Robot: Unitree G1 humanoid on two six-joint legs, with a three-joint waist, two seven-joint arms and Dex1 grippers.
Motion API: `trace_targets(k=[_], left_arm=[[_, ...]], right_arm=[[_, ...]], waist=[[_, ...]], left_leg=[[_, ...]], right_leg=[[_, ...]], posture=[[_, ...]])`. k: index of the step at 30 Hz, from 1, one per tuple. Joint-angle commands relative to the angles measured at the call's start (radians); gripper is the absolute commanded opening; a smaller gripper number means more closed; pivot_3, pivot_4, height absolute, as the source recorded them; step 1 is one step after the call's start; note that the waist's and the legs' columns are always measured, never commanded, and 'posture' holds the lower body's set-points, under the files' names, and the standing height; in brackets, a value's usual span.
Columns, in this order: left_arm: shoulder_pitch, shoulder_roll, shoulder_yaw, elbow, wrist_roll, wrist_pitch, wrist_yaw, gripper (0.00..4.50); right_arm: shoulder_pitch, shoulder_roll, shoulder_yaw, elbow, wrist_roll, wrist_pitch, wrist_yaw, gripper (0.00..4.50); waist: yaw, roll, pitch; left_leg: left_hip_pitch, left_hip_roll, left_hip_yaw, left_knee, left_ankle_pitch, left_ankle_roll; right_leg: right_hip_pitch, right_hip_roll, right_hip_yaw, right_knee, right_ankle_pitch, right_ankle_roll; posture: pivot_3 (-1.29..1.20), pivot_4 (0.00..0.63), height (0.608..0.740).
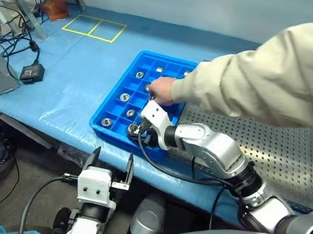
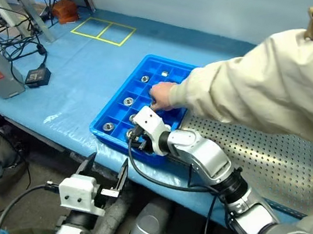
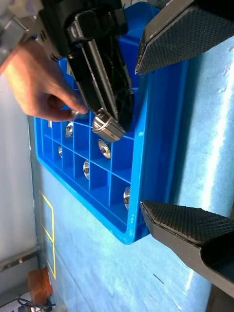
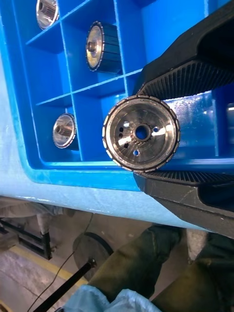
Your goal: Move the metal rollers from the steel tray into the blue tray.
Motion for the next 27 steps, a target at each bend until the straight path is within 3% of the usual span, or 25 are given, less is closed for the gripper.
trace_targets(k=[1,2,8,9,20,27], left_arm=[[-0.006,-0.004,-0.008,-0.021,-0.004,0.010,-0.002,4.50],[-0.007,-0.004,-0.008,-0.023,-0.004,0.012,-0.002,4.50],[-0.015,-0.004,-0.013,-0.039,0.001,0.037,-0.001,4.50],[-0.018,-0.004,-0.014,-0.042,0.002,0.042,-0.001,4.50],[-0.089,0.011,-0.028,-0.040,-0.019,0.099,-0.033,4.50],[-0.194,0.024,-0.031,-0.011,-0.071,0.170,-0.091,4.50]], right_arm=[[0.012,0.006,0.021,-0.031,0.011,0.000,0.006,1.70],[0.016,0.006,0.026,-0.029,0.013,-0.001,0.008,2.42],[0.018,0.018,0.026,-0.022,0.012,-0.008,-0.002,4.33],[0.016,0.019,0.021,-0.022,0.010,-0.010,-0.006,4.46],[0.028,0.011,-0.154,-0.135,0.026,0.026,-0.108,4.46],[0.056,-0.026,-0.309,-0.245,0.011,0.098,-0.213,4.46]], waist=[[-0.006,0.001,0.000],[-0.009,0.001,-0.001],[-0.017,0.001,-0.002],[-0.017,0.001,-0.002],[-0.029,0.003,-0.003],[-0.082,0.007,-0.006]], left_leg=[[0.000,0.000,0.000,0.001,0.000,0.000],[0.001,0.000,0.000,0.001,0.000,0.000],[0.002,0.000,0.000,0.001,0.000,0.000],[0.002,0.000,0.000,0.001,0.000,0.000],[0.002,0.000,-0.001,0.004,0.000,0.000],[0.001,0.000,-0.001,0.004,0.000,0.000]], right_leg=[[0.000,0.000,0.000,0.000,0.000,0.000],[0.000,0.000,0.000,0.000,0.000,0.000],[0.000,0.000,0.000,0.000,0.000,0.000],[0.000,0.000,0.000,0.000,0.000,0.000],[0.000,0.000,0.000,0.002,0.000,0.000],[0.004,0.000,0.000,0.003,0.000,0.000]], posture=[[0.53,0.150,0.740],[0.53,0.150,0.740],[0.54,0.150,0.740],[0.53,0.150,0.740],[0.45,0.150,0.740],[0.33,0.150,0.740]])
